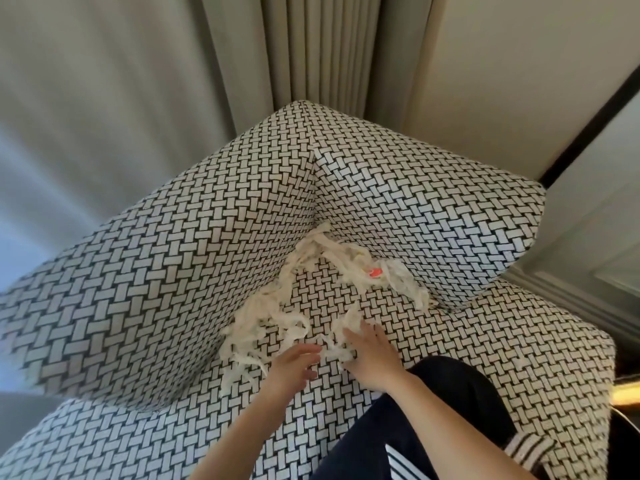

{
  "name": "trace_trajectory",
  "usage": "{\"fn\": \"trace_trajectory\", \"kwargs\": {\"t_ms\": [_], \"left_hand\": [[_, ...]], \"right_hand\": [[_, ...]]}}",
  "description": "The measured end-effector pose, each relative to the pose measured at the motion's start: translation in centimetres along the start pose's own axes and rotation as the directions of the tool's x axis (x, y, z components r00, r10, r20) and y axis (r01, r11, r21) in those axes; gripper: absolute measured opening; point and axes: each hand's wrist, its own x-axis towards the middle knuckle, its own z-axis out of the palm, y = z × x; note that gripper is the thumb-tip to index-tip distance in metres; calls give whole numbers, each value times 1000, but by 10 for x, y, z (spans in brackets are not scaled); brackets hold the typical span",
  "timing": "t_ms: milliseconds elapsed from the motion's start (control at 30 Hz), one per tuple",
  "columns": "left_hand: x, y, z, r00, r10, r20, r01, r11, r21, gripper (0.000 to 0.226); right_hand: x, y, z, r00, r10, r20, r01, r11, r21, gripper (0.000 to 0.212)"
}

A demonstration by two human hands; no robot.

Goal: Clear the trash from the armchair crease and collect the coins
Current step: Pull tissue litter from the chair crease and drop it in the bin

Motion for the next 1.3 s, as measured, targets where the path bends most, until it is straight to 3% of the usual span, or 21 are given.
{"fn": "trace_trajectory", "kwargs": {"t_ms": [100,200,367,533,700,933,1000,1133,1300], "left_hand": [[4,-10,10,995,87,-44,-80,987,142,17],[10,-20,21,971,226,-81,-186,922,340,31],[22,-35,38,924,383,-7,-303,740,601,66],[35,-31,55,912,400,90,-322,561,763,86],[42,-23,71,868,451,208,-378,330,865,59],[55,-5,71,810,494,316,-443,162,882,25],[57,1,72,821,484,304,-427,166,889,21],[54,19,82,856,472,211,-390,322,863,16],[42,46,116,802,539,257,-516,409,753,10]], "right_hand": [[-6,-2,-11,999,-15,-52,26,974,223,44],[-14,-1,-25,998,4,-67,22,920,392,42],[-27,8,-45,990,48,-135,35,832,554,43],[-42,22,-57,976,130,-176,32,710,704,36],[-51,33,-62,960,187,-206,38,645,763,35],[-64,49,-69,952,193,-237,65,631,773,33],[-68,56,-72,948,199,-248,68,635,770,32],[-75,70,-77,936,222,-273,80,621,779,32],[-86,93,-78,881,293,-372,131,603,787,29]]}}
